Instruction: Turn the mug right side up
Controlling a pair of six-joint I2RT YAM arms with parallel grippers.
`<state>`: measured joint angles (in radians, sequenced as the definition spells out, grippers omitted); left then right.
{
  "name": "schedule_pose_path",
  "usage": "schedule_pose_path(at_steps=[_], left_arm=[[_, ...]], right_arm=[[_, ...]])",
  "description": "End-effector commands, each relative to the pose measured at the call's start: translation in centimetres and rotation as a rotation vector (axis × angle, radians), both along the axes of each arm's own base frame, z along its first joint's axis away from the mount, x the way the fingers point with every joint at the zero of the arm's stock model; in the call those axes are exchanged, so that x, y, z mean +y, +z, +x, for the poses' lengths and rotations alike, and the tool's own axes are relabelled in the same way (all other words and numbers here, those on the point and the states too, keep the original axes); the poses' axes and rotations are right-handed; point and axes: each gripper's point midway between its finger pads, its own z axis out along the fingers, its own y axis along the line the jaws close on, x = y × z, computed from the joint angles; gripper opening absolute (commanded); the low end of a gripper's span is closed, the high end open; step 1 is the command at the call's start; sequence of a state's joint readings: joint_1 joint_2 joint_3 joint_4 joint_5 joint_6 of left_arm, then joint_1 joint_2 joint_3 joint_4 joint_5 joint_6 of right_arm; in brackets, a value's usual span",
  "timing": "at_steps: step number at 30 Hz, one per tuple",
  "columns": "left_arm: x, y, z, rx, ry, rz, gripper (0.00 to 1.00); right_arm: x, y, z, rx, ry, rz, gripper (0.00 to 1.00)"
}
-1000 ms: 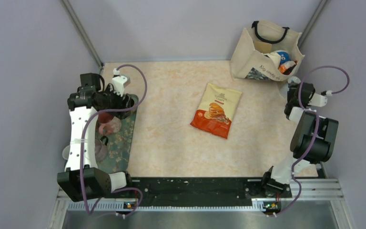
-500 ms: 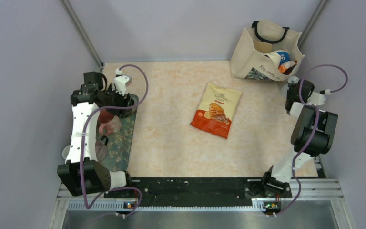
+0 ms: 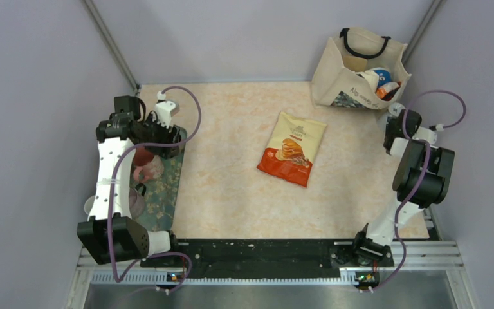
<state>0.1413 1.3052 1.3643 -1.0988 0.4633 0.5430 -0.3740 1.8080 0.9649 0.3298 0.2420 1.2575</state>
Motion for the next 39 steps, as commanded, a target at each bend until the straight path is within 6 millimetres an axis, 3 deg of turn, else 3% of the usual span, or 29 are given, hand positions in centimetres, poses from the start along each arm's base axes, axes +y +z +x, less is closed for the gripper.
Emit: schedule_pose_path(at_steps=[1,8,21,22,30,39], left_arm=[[-0.3,2.6,1.0,-0.09,0.011,-0.003,0.65],[-0.8,3.0,1.0,-0.102,0.015,-0.01,0.65],[-0.9,2.7,1.2,-0.096,0.009,0.002,0.65],[-1.0,2.8,1.2,-0.097,0.008,0.001,0.65],[-1.0,2.5,1.3,-0.094,0.002,0.011,0.65],[-1.1,2.5,1.2,-0.101,-0.002,0.011,0.65]], right_arm=[[-1.0,1.1,0.9,-0.049,-0.021,-0.02,0.47],[-1.1,2.4,1.1,-0.067,-0.004,-0.052,0.3],[-2.4,3.9,-0.8,-0.075,-0.009,-0.085,0.04],[-2.4,4.2,-0.8,-0.081,0.001,-0.091,0.06],[-1.5,6.2,0.9,-0.133,0.062,-0.033,0.53],[-1.5,4.2,2.9,-0.161,0.036,0.104,0.51]])
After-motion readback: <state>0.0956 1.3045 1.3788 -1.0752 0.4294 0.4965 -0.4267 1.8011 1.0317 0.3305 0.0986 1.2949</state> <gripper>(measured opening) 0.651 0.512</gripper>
